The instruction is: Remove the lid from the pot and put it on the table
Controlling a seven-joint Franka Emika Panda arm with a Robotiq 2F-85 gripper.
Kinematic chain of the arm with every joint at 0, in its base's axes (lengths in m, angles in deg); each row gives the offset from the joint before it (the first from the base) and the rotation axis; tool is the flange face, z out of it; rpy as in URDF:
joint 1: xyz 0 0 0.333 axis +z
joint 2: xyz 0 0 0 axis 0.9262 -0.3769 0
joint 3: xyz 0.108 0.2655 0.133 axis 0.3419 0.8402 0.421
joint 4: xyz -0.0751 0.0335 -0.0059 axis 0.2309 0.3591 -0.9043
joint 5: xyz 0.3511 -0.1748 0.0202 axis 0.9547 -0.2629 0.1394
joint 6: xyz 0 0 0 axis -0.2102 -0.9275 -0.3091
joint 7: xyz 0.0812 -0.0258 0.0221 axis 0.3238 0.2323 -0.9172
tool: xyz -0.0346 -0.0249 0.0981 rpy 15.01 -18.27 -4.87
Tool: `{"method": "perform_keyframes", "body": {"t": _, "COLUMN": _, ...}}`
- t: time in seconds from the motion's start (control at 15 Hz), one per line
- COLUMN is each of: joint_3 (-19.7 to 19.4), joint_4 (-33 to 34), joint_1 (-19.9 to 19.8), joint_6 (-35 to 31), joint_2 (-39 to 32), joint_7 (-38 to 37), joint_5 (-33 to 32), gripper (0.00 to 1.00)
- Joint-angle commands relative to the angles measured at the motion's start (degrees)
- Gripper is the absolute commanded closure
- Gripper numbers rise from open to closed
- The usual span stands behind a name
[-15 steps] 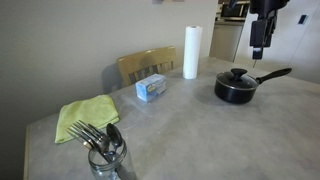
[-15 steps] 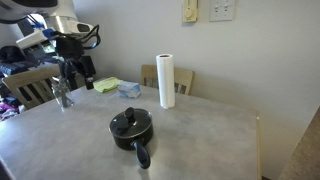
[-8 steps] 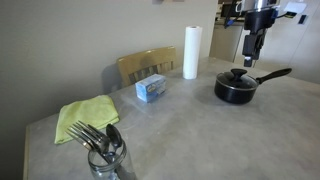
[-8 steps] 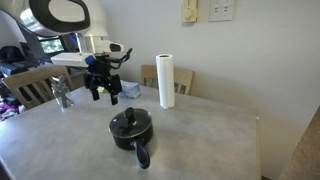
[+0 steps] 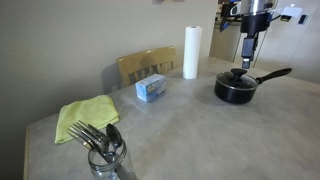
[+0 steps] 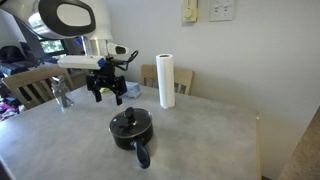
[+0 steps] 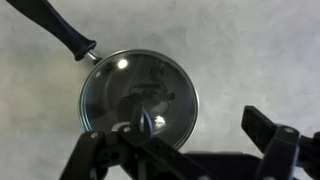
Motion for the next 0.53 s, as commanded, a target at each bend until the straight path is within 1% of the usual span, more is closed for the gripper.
{"method": "perform_keyframes", "body": {"t": 0.0, "joint_3": 0.9, "joint_4": 4.2, "joint_1": -2.1, "joint_6": -1.7, "joint_2": -4.4, "joint_7": 12.4, "joint_5": -0.1, "gripper": 0.0}}
{"method": "perform_keyframes", "body": {"t": 0.33, "joint_3": 1.4, "joint_4": 11.4, "joint_1": -5.0, "joint_6": -1.9, "joint_2": -10.5, "joint_7": 30.5, "joint_5": -0.5, "gripper": 0.0}}
{"method": "perform_keyframes", "body": {"t": 0.47, "joint_3": 1.0, "joint_4": 13.7, "joint_1": -5.6, "joint_6": -2.1, "joint_2": -13.0, "joint_7": 33.1, "joint_5": -0.5, "gripper": 0.0}}
